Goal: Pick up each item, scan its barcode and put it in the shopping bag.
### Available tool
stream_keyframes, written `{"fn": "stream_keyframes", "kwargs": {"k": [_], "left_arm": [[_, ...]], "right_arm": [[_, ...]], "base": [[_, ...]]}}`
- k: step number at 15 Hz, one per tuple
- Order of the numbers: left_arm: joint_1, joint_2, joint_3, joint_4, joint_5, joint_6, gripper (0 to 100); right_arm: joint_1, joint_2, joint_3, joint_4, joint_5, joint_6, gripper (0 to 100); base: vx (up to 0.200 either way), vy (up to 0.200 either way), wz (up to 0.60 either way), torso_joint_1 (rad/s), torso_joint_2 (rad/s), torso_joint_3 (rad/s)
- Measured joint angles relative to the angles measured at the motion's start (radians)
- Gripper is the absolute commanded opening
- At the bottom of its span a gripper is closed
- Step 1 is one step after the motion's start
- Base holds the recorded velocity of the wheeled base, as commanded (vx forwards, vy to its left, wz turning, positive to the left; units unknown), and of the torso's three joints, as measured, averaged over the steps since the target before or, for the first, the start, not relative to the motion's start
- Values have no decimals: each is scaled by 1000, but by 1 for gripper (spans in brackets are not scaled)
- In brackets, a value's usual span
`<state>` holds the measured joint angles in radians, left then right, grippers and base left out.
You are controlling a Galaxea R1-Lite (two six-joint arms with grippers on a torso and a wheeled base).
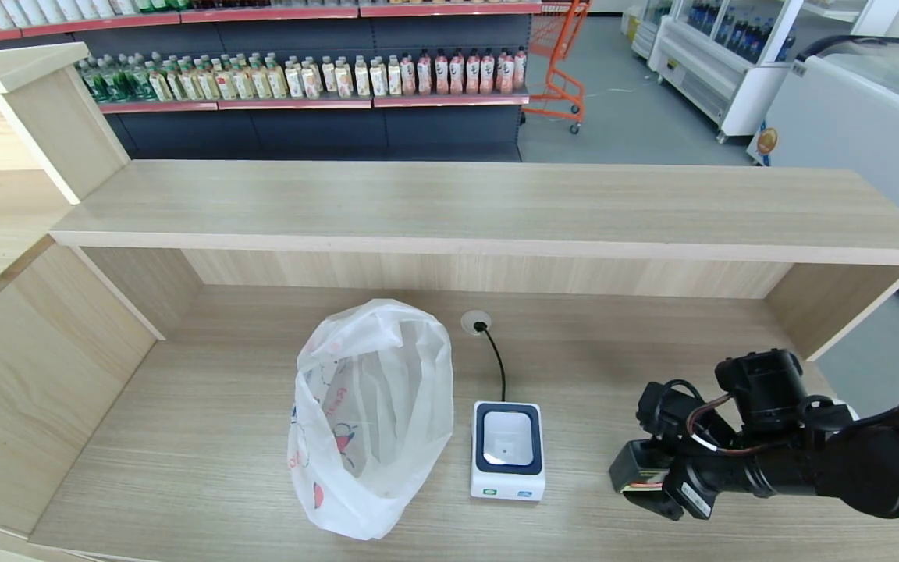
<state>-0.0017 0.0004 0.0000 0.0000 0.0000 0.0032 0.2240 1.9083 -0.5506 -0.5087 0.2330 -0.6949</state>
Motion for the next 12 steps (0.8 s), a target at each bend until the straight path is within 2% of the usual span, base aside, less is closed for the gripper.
{"fn": "stream_keyframes", "kwargs": {"k": [6,8,12], "left_arm": [[0,0,0,0,0,0,100],[0,0,0,0,0,0,100],[0,0,0,0,0,0,100]], "right_arm": [[23,13,-27,-8,30,21,0],[24,-14,-16,-13,34,101,0],[24,-179,13,-56,40,407,0]], "base": [[0,0,0,0,0,0],[0,0,0,0,0,0],[0,0,0,0,0,0]]}}
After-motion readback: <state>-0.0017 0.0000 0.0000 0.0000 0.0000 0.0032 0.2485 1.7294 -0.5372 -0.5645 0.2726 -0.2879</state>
